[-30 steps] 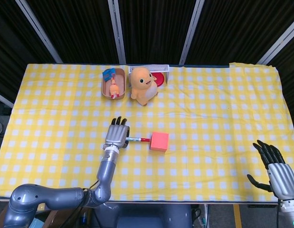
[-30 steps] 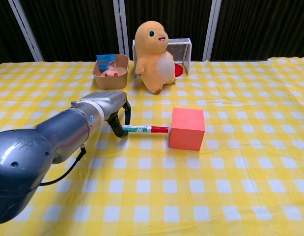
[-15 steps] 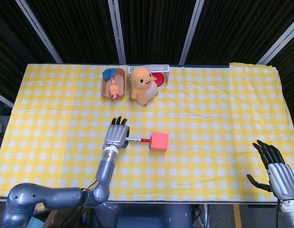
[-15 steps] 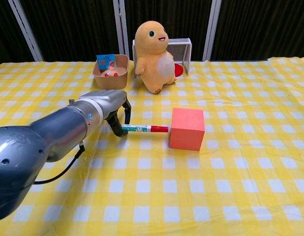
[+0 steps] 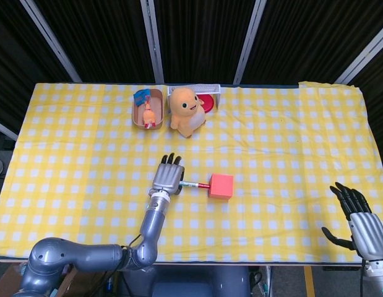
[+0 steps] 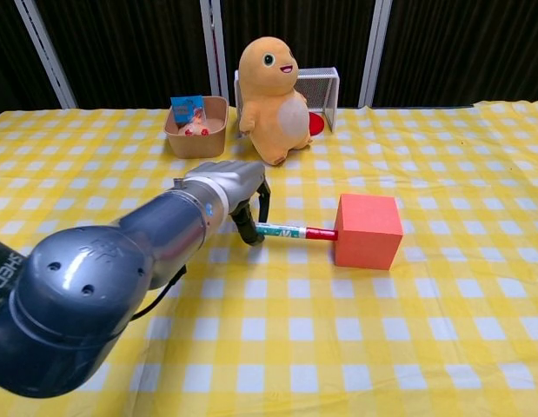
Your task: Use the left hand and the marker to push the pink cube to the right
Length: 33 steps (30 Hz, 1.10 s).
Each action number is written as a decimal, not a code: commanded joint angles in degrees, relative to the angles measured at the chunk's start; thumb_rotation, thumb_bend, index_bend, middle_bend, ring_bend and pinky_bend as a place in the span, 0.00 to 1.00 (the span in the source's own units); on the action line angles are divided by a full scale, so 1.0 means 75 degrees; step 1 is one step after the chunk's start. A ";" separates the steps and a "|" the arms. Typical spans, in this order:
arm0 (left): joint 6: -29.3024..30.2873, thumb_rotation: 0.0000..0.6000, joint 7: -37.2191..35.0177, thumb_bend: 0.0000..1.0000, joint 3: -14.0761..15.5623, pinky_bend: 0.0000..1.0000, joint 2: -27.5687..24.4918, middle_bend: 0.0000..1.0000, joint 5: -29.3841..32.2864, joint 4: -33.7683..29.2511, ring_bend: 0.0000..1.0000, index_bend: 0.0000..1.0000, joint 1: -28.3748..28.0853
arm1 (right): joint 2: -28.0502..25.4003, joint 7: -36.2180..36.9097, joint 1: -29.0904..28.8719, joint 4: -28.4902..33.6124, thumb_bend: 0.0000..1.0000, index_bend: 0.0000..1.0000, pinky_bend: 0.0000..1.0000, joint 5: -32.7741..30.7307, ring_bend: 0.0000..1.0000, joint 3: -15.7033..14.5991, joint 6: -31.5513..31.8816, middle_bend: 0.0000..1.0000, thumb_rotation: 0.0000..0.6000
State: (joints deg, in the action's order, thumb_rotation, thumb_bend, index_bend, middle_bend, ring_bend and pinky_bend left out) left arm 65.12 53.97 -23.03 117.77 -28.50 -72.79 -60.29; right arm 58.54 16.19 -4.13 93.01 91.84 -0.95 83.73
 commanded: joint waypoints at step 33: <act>0.0170 1.00 0.0094 0.45 -0.0200 0.08 0.0281 0.11 -0.0046 0.0137 0.00 0.61 -0.0252 | -0.0101 0.0069 0.0024 0.0063 0.32 0.00 0.00 -0.0074 0.00 -0.0019 -0.0064 0.00 1.00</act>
State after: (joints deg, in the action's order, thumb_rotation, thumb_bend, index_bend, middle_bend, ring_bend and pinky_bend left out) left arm 65.64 55.05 -25.36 121.48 -28.30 -70.10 -63.55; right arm 57.78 16.71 -3.94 93.48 91.28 -1.10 83.26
